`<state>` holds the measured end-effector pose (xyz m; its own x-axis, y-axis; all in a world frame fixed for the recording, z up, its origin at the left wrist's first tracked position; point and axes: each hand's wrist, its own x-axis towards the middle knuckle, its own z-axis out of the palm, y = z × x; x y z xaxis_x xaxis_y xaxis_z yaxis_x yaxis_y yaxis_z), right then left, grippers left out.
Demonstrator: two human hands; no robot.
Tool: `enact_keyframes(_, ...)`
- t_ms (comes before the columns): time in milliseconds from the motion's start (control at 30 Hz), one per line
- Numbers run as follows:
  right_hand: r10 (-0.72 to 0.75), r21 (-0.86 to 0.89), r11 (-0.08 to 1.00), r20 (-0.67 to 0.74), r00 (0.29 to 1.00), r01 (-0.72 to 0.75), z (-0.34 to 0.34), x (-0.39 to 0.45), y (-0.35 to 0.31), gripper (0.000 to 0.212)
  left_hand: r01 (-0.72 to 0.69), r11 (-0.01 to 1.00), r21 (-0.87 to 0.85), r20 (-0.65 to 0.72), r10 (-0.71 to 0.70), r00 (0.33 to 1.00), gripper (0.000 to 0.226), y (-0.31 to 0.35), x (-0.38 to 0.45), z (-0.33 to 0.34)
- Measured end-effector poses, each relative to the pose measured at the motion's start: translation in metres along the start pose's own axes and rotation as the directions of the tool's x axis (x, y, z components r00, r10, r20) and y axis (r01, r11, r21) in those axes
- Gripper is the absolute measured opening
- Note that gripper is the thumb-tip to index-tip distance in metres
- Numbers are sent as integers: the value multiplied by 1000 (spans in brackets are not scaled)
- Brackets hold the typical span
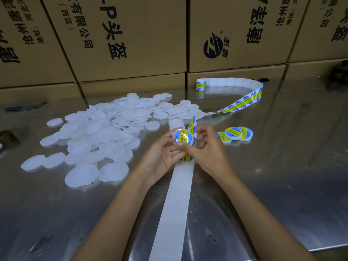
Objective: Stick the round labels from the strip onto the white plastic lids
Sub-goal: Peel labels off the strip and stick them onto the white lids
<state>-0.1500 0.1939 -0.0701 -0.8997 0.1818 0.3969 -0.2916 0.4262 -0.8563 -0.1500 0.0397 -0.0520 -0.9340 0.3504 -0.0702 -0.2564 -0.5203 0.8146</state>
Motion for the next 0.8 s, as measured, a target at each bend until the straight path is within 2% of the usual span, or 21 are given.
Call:
enact_keyframes(167,-130,-40,991,32,991,131,0,-3,0,42,2,1000,16,50,-3,999,41,1,-1,1)
enact_keyframes(433,-203,-20,979,33,979,204,-3,-1,3,33,-132,930,344,61,118,991,47,-2,-4,-3)
enact_keyframes(633,-211,-40,976,68,975,214,-3,-3,3,33,-148,881,449,-38,184,982,38,-2,-4,-3)
enact_keyframes(700,-194,-26,980,106,975,198,-1,-5,3,37,-152,882,445,-62,200,978,38,-2,-4,-1)
enact_keyframes(800,-157,-58,985,111,981,164,-2,-5,3,55,-159,885,438,-52,202,978,33,-2,-6,1)
